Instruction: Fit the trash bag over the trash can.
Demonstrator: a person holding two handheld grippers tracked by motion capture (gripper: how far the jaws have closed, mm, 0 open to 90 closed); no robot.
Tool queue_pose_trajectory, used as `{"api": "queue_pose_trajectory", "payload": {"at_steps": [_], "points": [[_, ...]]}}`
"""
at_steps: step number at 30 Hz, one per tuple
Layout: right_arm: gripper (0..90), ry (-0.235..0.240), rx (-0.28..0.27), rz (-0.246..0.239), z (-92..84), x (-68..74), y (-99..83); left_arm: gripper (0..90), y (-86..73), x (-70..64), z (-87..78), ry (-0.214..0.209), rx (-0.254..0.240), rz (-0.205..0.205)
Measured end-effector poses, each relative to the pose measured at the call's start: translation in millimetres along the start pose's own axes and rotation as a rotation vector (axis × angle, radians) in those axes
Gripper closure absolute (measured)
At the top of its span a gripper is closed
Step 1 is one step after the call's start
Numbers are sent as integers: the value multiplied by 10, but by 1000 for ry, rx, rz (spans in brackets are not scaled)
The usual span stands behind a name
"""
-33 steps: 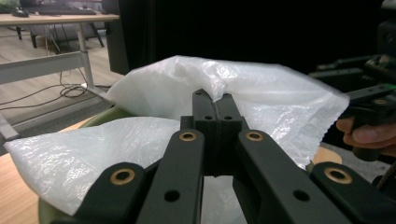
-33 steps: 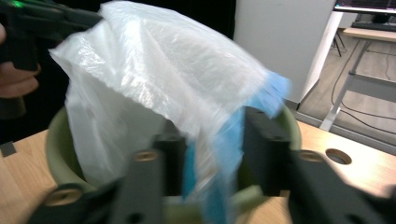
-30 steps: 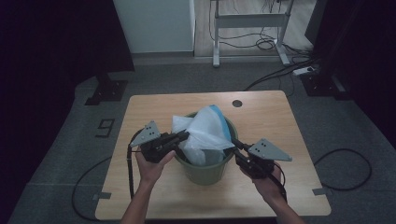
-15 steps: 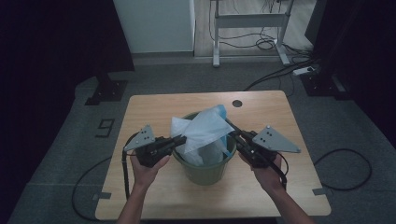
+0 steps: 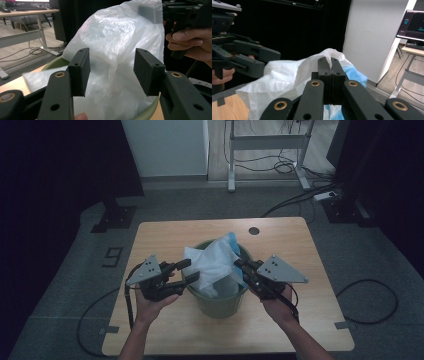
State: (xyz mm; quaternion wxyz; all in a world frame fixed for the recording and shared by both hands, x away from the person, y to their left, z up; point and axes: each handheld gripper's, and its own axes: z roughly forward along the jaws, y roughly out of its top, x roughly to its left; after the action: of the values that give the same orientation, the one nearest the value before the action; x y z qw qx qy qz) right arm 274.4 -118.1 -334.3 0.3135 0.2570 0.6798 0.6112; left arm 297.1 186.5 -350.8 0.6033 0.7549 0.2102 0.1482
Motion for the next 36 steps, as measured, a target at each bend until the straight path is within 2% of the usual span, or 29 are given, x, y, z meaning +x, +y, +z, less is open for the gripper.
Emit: {"api": "queue_pose_trajectory", "payload": {"at_steps": [3,6,8,13,14,16,21,22,23,24,25,28,32,33,36], "points": [[885,9,-7,-14,-3,20,49,462,64,8,88,-21,22,1],[885,17,-8,-25,2,40,73,514,98,12,147,-33,34,5],[885,27,-10,-31,15,60,89,612,116,11,226,-51,51,18],[885,42,-6,-42,45,88,79,867,77,0,285,-37,48,36],[884,42,-6,-44,47,90,76,890,67,-6,284,-34,41,38],[870,43,-5,-40,45,97,66,898,41,-11,261,-27,15,34],[567,34,-3,-7,-15,115,-37,900,-31,52,84,-24,-103,-16],[567,34,-3,-7,-15,115,-37,900,-31,52,84,-24,-103,-16],[498,27,2,7,-64,141,-126,900,-61,83,6,-21,-138,-40],[498,27,2,7,-64,141,-126,900,-61,83,6,-21,-138,-40],[463,26,1,37,-101,149,-205,900,-90,105,-44,-11,-154,-58],[453,13,-20,86,-178,155,-276,900,-125,114,-71,11,-154,-66],[449,15,-35,109,-266,166,-277,900,-140,125,-54,19,-151,-78],[441,32,-37,131,-316,192,-267,900,-141,131,-39,23,-151,-82],[425,65,-28,146,-366,271,-284,900,-134,127,-6,33,-149,-87]]}}
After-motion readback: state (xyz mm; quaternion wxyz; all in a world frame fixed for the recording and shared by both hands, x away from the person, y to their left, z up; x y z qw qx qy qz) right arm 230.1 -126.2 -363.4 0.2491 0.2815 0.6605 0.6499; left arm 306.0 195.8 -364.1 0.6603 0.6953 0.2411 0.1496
